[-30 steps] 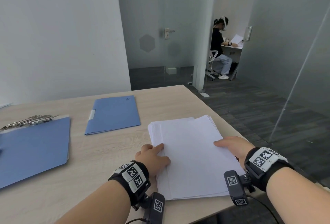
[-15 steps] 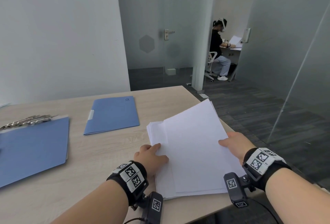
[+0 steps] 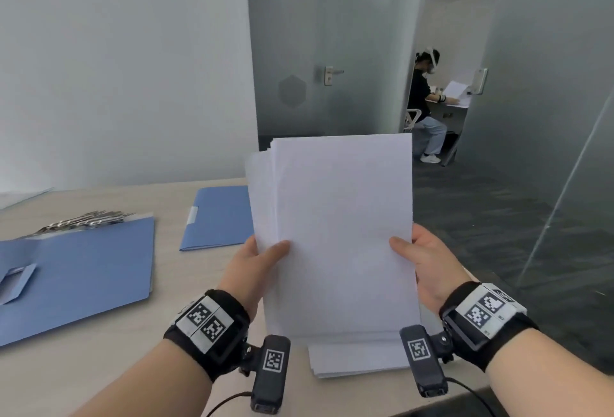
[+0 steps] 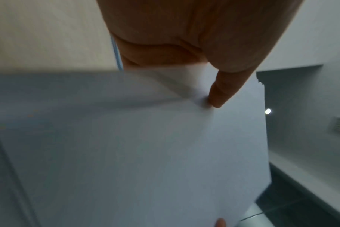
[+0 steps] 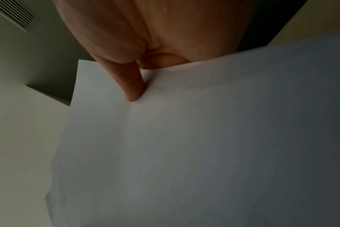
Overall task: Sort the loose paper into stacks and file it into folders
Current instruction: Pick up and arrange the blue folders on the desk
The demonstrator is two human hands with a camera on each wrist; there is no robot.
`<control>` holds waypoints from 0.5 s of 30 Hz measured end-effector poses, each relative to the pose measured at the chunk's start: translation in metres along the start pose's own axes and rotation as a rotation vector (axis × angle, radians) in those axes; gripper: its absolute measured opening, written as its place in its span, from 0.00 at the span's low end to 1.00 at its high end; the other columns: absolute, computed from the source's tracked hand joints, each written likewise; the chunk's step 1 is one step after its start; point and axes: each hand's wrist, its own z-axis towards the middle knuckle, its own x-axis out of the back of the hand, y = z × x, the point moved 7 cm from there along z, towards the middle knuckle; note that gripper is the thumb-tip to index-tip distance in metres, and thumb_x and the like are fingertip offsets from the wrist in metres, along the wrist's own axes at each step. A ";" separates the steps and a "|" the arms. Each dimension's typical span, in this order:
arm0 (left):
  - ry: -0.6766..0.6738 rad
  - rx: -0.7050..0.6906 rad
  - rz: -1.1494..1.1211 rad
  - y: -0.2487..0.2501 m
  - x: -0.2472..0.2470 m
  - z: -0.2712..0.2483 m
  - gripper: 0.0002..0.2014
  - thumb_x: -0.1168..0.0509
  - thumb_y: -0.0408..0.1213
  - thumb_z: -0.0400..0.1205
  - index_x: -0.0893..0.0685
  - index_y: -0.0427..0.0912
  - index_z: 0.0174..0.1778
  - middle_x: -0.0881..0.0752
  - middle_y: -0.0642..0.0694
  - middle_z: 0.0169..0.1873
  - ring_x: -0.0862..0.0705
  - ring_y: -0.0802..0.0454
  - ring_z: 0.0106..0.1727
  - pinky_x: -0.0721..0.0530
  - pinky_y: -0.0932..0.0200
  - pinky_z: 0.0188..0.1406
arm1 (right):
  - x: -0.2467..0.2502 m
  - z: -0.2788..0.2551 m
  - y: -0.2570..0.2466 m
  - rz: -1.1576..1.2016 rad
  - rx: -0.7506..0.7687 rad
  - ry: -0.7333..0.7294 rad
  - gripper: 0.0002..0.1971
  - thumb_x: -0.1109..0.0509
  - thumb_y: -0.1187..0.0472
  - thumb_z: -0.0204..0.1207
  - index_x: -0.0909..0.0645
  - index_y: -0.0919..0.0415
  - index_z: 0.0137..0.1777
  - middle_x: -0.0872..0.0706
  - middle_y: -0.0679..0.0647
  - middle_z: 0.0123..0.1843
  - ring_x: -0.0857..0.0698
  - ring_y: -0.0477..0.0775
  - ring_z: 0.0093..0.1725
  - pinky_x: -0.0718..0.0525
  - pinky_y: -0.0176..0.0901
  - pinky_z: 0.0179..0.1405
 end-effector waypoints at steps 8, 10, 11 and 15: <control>0.146 -0.141 -0.027 0.040 0.097 -0.027 0.19 0.28 0.43 0.74 0.12 0.39 0.59 0.08 0.38 0.55 0.09 0.37 0.57 0.14 0.37 0.63 | -0.119 -0.003 0.021 0.089 -0.066 -0.214 0.10 0.31 0.71 0.80 0.13 0.64 0.59 0.07 0.62 0.54 0.08 0.60 0.48 0.12 0.51 0.46; 0.161 -0.166 -0.018 0.048 0.125 -0.035 0.17 0.27 0.42 0.74 0.10 0.39 0.56 0.07 0.37 0.54 0.08 0.39 0.54 0.14 0.41 0.59 | -0.145 -0.004 0.025 0.059 -0.066 -0.261 0.08 0.30 0.70 0.80 0.12 0.65 0.57 0.07 0.62 0.53 0.08 0.60 0.48 0.11 0.48 0.44; 0.170 -0.176 -0.007 0.052 0.138 -0.039 0.16 0.26 0.42 0.73 0.09 0.38 0.54 0.07 0.37 0.53 0.08 0.39 0.53 0.13 0.42 0.57 | -0.157 -0.004 0.027 0.058 -0.062 -0.285 0.08 0.30 0.70 0.81 0.12 0.65 0.56 0.07 0.63 0.53 0.08 0.60 0.48 0.11 0.48 0.44; 0.208 -0.209 0.038 0.059 0.181 -0.049 0.22 0.20 0.45 0.67 0.09 0.38 0.53 0.07 0.37 0.53 0.08 0.40 0.53 0.11 0.46 0.53 | -0.196 -0.005 0.039 0.074 -0.059 -0.351 0.08 0.23 0.69 0.73 0.11 0.67 0.51 0.08 0.68 0.52 0.09 0.65 0.49 0.12 0.54 0.50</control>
